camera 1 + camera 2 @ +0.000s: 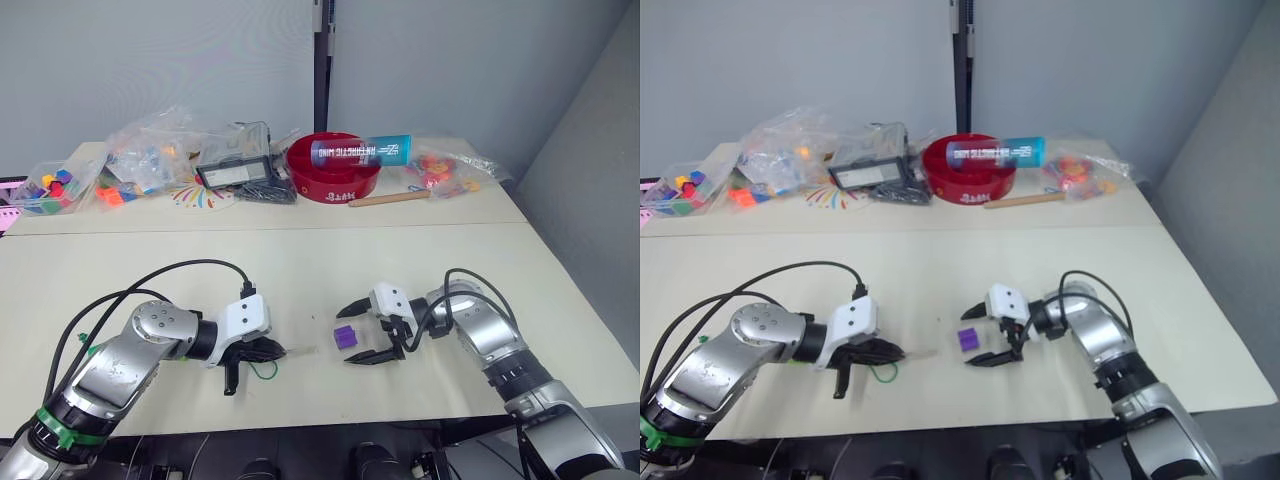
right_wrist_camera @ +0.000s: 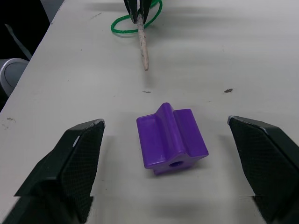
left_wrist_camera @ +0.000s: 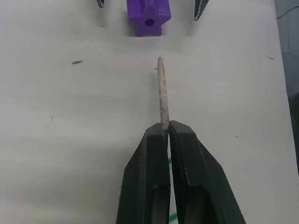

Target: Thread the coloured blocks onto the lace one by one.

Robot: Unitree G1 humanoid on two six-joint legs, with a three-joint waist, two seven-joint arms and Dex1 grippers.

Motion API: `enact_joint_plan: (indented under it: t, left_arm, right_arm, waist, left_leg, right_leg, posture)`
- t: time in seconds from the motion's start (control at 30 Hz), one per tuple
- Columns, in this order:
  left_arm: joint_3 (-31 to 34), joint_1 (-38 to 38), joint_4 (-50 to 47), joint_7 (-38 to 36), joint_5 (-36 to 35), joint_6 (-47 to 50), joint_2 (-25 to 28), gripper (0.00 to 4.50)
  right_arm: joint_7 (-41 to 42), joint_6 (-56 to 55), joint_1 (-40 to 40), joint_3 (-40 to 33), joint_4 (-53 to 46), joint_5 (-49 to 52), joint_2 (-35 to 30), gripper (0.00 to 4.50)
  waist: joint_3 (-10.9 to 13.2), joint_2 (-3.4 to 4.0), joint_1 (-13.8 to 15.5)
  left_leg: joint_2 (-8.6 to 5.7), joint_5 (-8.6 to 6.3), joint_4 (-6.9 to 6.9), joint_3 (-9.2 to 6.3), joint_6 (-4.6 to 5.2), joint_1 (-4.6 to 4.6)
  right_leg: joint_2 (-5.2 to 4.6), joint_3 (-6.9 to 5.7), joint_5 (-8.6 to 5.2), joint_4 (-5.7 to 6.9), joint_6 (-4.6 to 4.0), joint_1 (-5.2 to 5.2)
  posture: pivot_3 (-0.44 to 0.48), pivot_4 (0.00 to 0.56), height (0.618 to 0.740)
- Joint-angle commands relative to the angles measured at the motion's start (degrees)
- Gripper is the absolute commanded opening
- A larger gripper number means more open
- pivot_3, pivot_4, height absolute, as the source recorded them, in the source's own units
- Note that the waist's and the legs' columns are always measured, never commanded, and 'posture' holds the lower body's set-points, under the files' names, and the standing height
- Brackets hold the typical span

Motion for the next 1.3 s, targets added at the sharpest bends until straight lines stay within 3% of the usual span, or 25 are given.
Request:
enact_joint_plan:
  t: [0.03, 0.2, 0.6, 0.9, 1.3]
  left_arm:
    - [0.0, -0.1, -1.8, 0.7, 0.3, -0.2, 0.7, 0.00]
    - [-0.3, -0.8, -2.0, 1.0, 0.0, -0.6, 0.4, 0.00]
    - [-4.3, -6.6, -1.4, 0.7, 2.2, -0.7, 0.8, 0.00]
    - [-8.3, -10.4, 3.3, -1.5, 6.3, -5.4, 0.5, 0.00]
    - [-9.8, -10.2, 3.3, -0.5, 8.0, -4.7, -1.6, 0.00]
  right_arm:
    - [0.2, -1.4, -0.2, -1.4, -0.5, 0.0, 0.4, 3.01]
    - [-2.4, -0.6, 1.2, -2.2, -1.3, -0.3, 1.2, 1.38]
    - [-15.1, 13.5, 12.4, -1.9, -19.5, -1.4, 2.4, 1.37]
    - [-15.5, 12.5, 13.0, -1.6, -19.5, -2.6, 1.3, 1.37]
    - [-15.7, 12.9, 12.7, -1.5, -19.8, -2.8, 1.4, 1.37]
  waist:
    - [0.0, 0.00, 0.0]
    - [0.0, 0.00, 0.0]
    - [0.0, 0.00, 0.0]
    - [0.0, 0.01, 0.0]
    - [0.0, 0.01, 0.0]
  left_leg:
    - [0.00, 0.00, 0.00, 0.00, 0.00, 0.00]
    - [0.00, 0.00, 0.00, 0.00, 0.00, 0.00]
    - [-0.01, 0.00, 0.00, -0.02, 0.00, 0.03]
    - [-0.02, 0.00, 0.01, 0.00, 0.00, 0.03]
    - [-0.01, 0.00, 0.04, 0.00, 0.00, 0.03]
  right_leg:
    - [0.00, 0.00, 0.00, 0.00, 0.00, 0.00]
    - [0.00, 0.00, 0.00, 0.01, 0.00, 0.00]
    - [0.02, 0.00, 0.00, 0.08, 0.00, 0.02]
    - [0.03, 0.01, 0.00, 0.03, 0.00, 0.03]
    - [0.04, 0.01, 0.00, 0.04, 0.00, 0.05]
  posture:
    - [0.000, 0.150, 0.740]
    - [0.000, 0.150, 0.740]
    - [0.000, 0.150, 0.740]
    - [0.000, 0.150, 0.740]
    - [0.000, 0.150, 0.740]
